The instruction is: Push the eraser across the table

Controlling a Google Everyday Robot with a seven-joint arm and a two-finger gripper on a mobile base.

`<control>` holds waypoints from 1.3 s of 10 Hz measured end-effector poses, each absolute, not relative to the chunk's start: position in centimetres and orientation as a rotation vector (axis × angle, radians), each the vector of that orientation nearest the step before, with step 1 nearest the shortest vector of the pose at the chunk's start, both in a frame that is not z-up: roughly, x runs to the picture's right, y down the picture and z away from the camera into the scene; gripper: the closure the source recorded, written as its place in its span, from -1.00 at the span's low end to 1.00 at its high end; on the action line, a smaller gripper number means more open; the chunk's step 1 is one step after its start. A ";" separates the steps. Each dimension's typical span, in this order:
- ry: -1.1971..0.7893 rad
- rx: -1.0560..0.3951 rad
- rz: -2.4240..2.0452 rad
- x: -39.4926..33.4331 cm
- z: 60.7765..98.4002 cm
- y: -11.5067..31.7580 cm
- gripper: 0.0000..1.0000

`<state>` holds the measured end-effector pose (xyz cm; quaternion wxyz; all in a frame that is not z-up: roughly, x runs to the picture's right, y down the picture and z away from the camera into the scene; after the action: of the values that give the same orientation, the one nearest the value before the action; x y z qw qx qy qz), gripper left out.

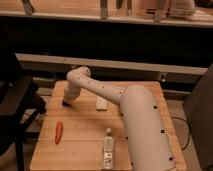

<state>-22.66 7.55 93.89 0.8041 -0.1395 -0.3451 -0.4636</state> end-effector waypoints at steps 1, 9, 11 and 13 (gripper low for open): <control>-0.744 -0.299 -0.997 -22.6 93.9 7.6 1.00; -0.786 -0.304 -1.017 -22.5 94.2 7.8 1.00; -0.786 -0.304 -1.018 -22.5 94.2 7.8 1.00; -0.786 -0.304 -1.018 -22.6 94.2 7.9 1.00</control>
<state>-22.57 7.85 94.21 0.7895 -0.1413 -0.3649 -0.4729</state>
